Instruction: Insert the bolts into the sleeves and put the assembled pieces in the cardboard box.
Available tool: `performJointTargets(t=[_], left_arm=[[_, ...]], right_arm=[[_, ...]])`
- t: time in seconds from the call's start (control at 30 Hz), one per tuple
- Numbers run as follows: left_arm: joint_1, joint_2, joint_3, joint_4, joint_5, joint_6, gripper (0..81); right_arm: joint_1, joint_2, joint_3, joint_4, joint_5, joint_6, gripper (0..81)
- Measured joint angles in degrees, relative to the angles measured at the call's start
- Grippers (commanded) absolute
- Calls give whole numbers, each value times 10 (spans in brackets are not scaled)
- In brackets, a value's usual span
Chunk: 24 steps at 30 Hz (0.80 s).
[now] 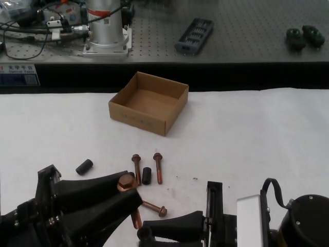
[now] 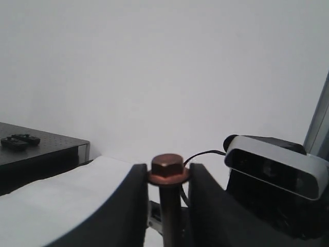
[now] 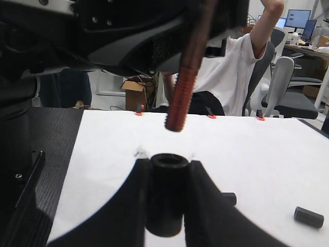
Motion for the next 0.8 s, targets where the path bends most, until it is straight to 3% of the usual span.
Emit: performJointTargets(t=[0.23,0.4,0.57,0.8], left_arm=[[0,3,0,-13,-7,-4,6],[0,30,-6,-15,-64,19,6],[0,68,-52,-22,-64,26,6],[14,114,-110,-23,-47,28,6]], right_arm=[[-8,0,0,-1,-1,0,60],[-48,0,-5,-1,2,-3,60],[-107,0,-27,-8,-40,-2,60],[-139,0,-42,5,-62,-2,60]])
